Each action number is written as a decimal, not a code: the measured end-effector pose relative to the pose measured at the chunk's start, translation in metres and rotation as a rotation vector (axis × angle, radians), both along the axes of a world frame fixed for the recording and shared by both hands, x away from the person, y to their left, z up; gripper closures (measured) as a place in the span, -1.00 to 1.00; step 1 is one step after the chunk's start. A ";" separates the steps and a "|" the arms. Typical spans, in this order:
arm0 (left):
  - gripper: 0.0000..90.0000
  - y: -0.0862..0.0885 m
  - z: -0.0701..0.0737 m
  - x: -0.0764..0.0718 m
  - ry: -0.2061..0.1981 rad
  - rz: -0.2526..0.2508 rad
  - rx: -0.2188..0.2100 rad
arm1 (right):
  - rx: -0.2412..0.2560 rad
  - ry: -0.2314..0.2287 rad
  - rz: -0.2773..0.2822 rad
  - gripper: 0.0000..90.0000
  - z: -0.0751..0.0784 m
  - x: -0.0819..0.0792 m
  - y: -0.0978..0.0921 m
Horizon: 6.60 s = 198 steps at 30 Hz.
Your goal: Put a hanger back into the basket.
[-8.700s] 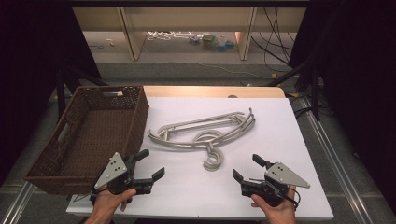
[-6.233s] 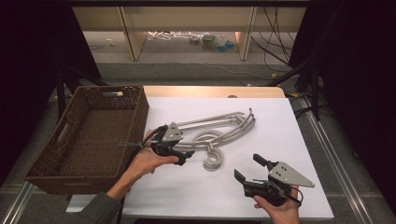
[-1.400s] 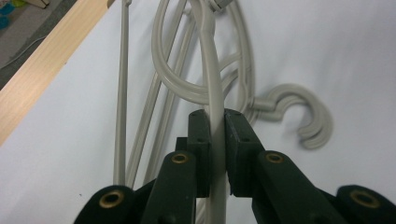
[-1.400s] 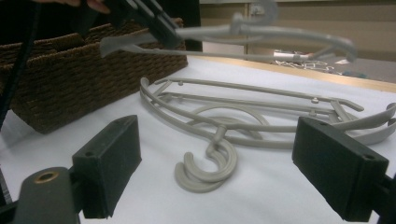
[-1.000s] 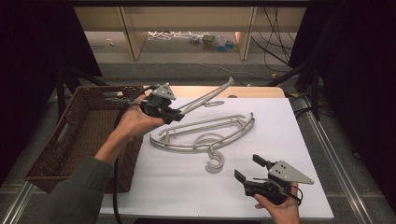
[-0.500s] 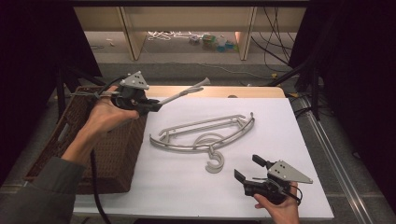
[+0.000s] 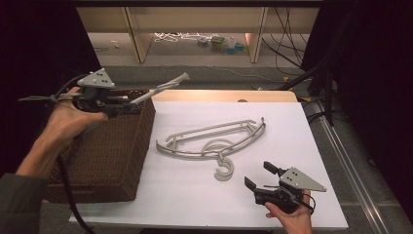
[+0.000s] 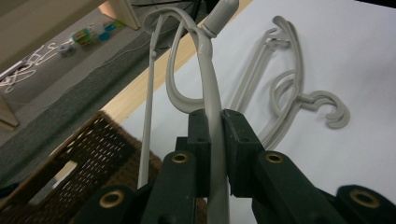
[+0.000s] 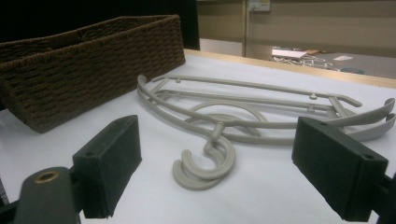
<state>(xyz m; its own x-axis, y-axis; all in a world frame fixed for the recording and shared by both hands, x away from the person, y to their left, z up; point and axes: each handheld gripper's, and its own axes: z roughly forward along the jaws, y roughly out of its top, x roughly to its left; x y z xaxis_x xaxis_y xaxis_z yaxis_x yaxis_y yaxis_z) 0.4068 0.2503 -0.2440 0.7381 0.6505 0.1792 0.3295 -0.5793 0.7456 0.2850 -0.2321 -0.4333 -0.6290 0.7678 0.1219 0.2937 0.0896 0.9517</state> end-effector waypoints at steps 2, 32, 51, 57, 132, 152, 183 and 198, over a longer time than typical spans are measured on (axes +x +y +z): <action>0.82 0.011 -0.001 -0.002 0.007 0.016 -0.017 | 0.007 -0.002 -0.003 -0.63 0.000 0.000 0.000; 0.81 0.111 -0.035 -0.050 0.012 0.143 -0.097 | -0.008 0.006 -0.008 -0.63 -0.001 0.001 0.000; 0.81 0.126 -0.083 -0.038 0.093 0.161 -0.120 | 0.001 0.006 -0.005 -0.63 -0.001 0.001 0.002; 0.81 0.127 -0.102 -0.034 0.108 0.160 -0.135 | -0.001 0.004 -0.010 -0.64 -0.002 0.002 0.001; -0.57 -0.032 -0.111 -0.084 -0.067 0.159 -0.539 | 0.012 -0.010 0.005 -0.65 0.000 0.004 -0.002; -0.63 -0.074 -0.157 -0.088 -0.124 0.092 -0.541 | 0.008 -0.010 0.021 -0.66 0.001 0.007 -0.001; -0.55 -0.131 -0.171 -0.048 -0.054 -0.087 -0.311 | -0.010 -0.013 0.016 -0.65 0.001 0.005 0.001; -0.46 -0.167 -0.190 0.019 0.113 -0.143 -0.023 | 0.000 -0.010 0.008 -0.66 0.000 0.005 0.000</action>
